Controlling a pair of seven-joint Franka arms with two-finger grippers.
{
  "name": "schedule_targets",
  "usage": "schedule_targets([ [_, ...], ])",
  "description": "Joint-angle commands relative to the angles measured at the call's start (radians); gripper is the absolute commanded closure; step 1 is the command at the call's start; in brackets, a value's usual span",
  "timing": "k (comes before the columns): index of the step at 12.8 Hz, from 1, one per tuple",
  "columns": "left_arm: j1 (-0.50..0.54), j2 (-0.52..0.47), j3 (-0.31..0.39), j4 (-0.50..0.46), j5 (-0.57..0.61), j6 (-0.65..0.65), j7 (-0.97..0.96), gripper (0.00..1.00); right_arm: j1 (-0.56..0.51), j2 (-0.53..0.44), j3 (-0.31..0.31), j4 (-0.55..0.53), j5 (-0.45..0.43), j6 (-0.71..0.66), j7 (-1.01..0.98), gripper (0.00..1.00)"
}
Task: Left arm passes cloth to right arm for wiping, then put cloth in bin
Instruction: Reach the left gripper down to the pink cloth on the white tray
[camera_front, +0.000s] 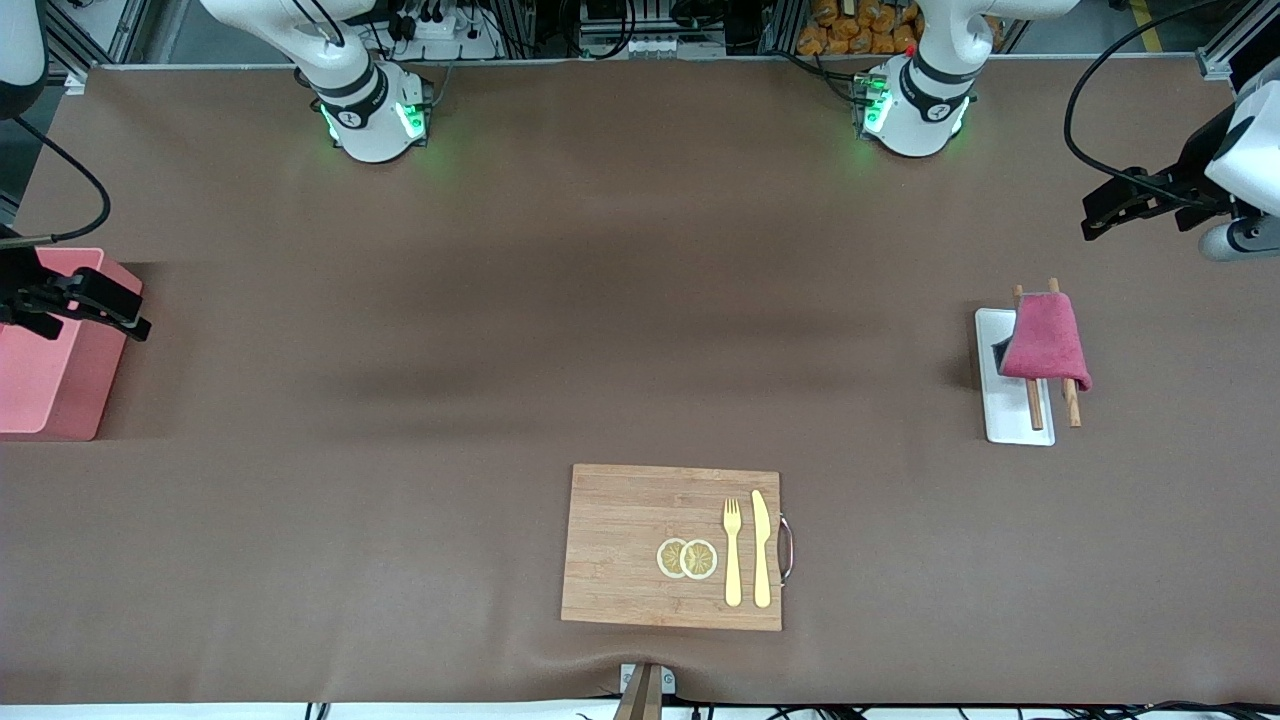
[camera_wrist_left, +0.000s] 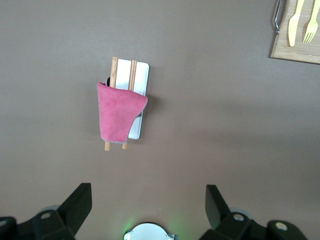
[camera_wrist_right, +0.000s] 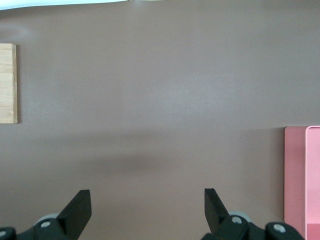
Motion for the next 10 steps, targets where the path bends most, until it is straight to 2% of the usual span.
schedule_targets([
  [1,-0.003,-0.014,0.012,0.004,-0.018,-0.017,0.013,0.0,-0.001,-0.004,0.003,0.011,-0.005,-0.01,0.0,0.0],
  [6,0.02,0.001,-0.002,0.013,-0.014,-0.016,0.06,0.0,-0.004,-0.004,0.003,0.013,-0.005,-0.007,-0.003,0.0],
  [10,0.117,0.001,-0.091,0.012,-0.017,-0.016,0.065,0.0,-0.004,0.001,0.003,0.011,-0.005,-0.007,-0.002,0.0],
])
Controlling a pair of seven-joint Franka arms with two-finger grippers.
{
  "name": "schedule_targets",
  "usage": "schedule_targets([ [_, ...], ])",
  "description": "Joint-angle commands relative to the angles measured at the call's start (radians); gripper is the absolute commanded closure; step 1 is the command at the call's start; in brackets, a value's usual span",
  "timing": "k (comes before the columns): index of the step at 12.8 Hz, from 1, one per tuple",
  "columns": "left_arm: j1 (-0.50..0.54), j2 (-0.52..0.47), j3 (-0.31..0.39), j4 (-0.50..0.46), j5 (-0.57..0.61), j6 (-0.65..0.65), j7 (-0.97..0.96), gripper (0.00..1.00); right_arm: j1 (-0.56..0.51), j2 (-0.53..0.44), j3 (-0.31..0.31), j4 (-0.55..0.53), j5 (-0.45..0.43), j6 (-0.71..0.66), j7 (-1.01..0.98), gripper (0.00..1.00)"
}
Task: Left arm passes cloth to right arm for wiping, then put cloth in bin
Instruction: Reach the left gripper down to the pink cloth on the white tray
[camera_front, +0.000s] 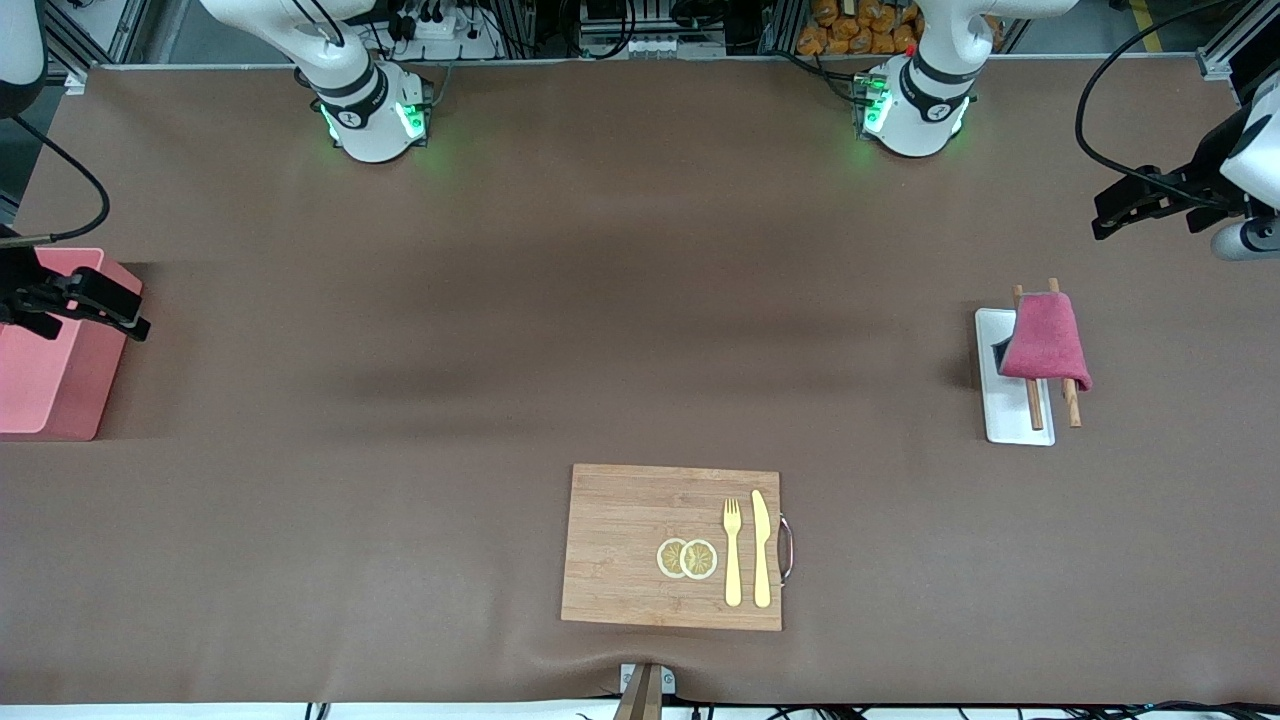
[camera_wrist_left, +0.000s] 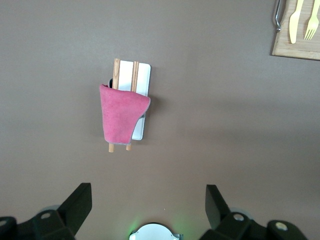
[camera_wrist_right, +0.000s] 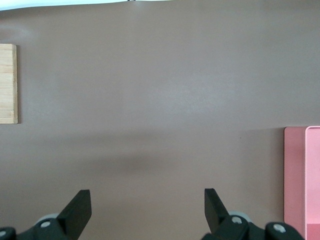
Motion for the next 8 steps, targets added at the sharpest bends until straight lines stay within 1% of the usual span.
schedule_targets([
  [1,0.065,0.001,-0.061,0.005,-0.016,-0.013,0.017,0.0,-0.003,0.001,0.003,0.01,-0.004,-0.008,0.003,0.0],
  [2,0.067,0.004,-0.061,-0.003,-0.014,-0.006,0.017,0.0,0.003,0.003,0.003,0.011,-0.005,-0.007,0.004,0.0],
  [3,0.068,0.011,-0.057,-0.03,-0.014,0.023,0.019,0.0,0.005,0.006,0.003,0.011,-0.008,-0.005,-0.002,0.0],
  [5,0.105,0.01,-0.055,-0.135,0.0,0.149,0.021,0.0,-0.004,0.007,0.005,0.013,-0.057,0.005,-0.008,0.0],
  [7,0.161,0.027,-0.057,-0.232,0.0,0.281,0.022,0.0,0.003,0.006,0.005,0.013,-0.062,0.002,-0.005,0.0],
  [8,0.165,0.036,-0.055,-0.274,0.0,0.333,0.022,0.0,0.003,0.004,0.005,0.011,-0.062,-0.002,-0.005,0.0],
])
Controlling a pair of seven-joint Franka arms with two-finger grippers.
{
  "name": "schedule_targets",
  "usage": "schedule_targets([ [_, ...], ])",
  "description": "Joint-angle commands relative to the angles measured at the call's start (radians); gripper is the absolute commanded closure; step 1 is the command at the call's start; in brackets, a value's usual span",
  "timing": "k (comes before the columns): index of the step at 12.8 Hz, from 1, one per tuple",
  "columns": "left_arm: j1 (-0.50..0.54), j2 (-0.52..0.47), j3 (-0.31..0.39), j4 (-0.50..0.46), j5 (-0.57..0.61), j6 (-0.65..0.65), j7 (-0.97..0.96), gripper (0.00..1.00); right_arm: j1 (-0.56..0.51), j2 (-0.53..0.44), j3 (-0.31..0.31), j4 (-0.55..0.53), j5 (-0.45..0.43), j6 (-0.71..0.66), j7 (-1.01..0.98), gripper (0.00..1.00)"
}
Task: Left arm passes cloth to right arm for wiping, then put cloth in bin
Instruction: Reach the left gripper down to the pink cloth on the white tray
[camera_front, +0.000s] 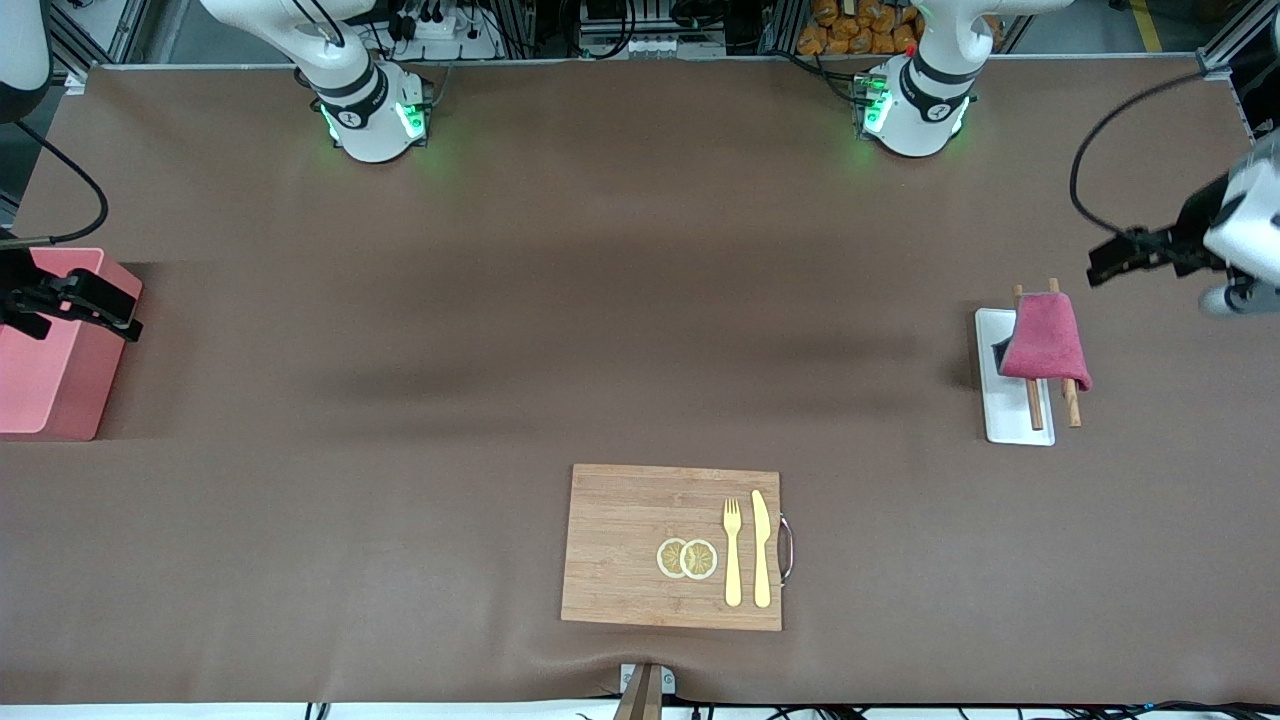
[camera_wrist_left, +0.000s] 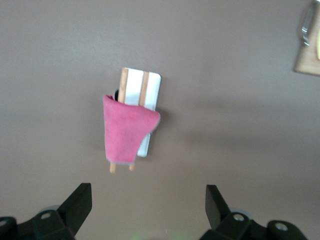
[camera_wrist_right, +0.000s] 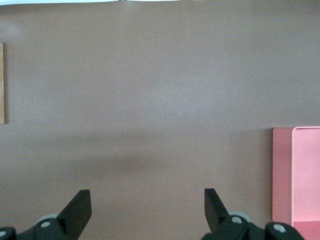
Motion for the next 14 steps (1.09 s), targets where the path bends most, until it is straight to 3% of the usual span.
schedule_targets([
  [1,0.035,0.016,-0.011,-0.113,0.019,0.143,0.019,0.0,0.003,0.002,0.003,0.013,-0.023,-0.007,-0.006,0.0],
  [3,0.068,0.087,-0.011,-0.124,0.085,0.218,0.024,0.0,-0.001,-0.001,0.003,0.013,-0.02,-0.006,-0.004,0.0],
  [10,0.131,0.293,-0.014,-0.124,0.084,0.309,0.024,0.0,-0.005,0.002,0.001,0.019,-0.029,0.027,-0.006,0.0],
  [14,0.133,0.311,-0.014,-0.157,0.082,0.309,0.024,0.17,-0.004,0.012,0.003,0.011,-0.024,0.022,0.005,0.0],
])
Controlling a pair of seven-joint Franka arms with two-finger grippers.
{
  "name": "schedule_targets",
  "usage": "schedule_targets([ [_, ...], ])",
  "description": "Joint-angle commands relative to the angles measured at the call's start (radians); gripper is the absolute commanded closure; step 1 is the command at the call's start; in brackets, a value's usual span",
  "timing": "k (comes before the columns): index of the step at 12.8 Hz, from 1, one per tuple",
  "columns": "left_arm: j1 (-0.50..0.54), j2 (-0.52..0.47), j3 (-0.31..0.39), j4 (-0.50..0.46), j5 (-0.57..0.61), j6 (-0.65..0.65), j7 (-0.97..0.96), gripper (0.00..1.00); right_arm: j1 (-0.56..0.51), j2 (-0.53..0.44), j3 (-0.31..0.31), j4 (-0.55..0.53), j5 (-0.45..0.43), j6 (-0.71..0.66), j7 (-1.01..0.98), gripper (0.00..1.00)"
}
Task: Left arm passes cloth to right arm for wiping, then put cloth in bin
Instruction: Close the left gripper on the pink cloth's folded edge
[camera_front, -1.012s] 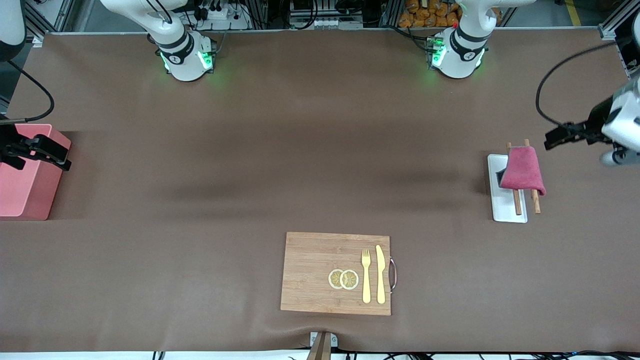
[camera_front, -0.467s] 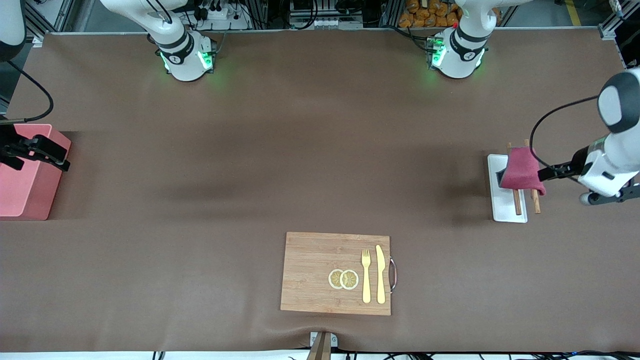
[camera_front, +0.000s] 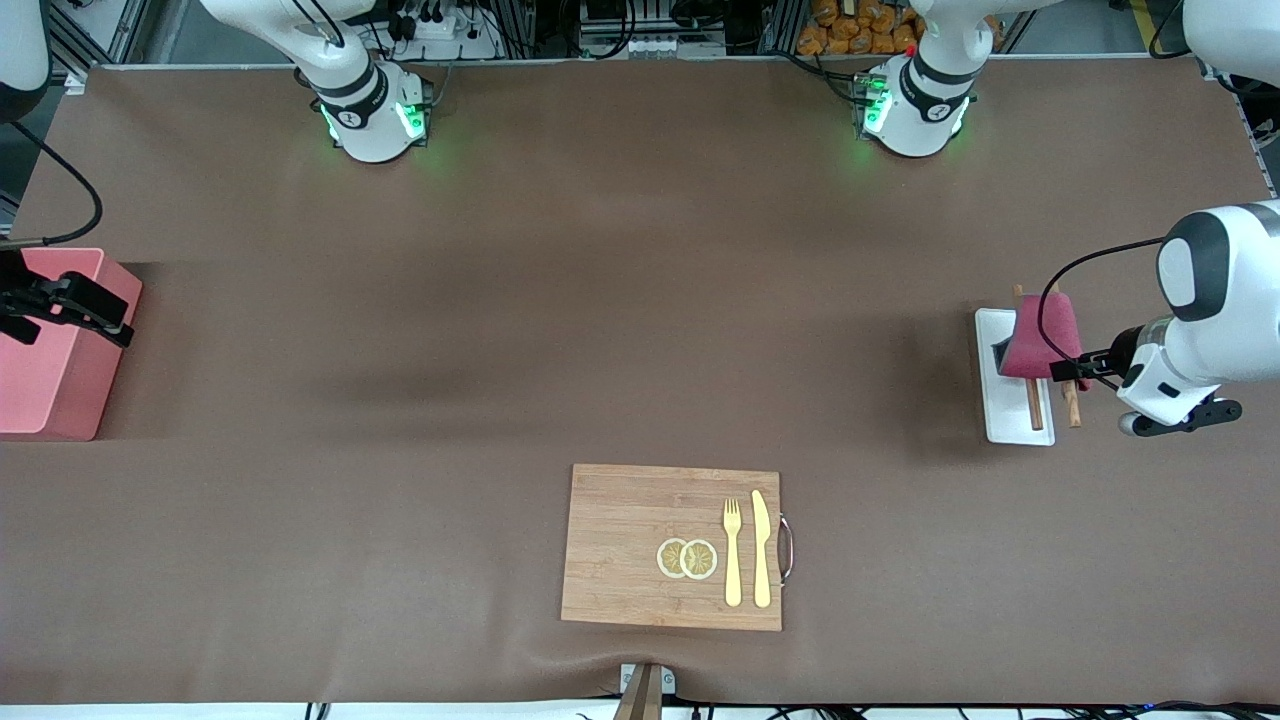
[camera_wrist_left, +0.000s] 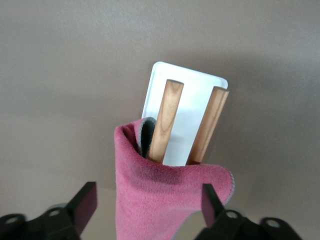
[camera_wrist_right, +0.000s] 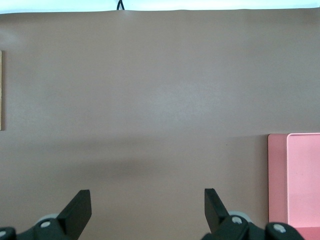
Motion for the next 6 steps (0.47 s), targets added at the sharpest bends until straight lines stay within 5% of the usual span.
schedule_targets([
  [1,0.012,0.0,-0.013,-0.021,0.018,0.004,0.0,0.21,-0.006,0.009,0.004,0.008,-0.012,-0.005,-0.002,0.0],
  [6,0.012,0.018,-0.011,-0.035,0.018,0.002,0.0,0.33,-0.004,0.019,0.004,0.002,-0.012,-0.01,-0.005,0.0],
])
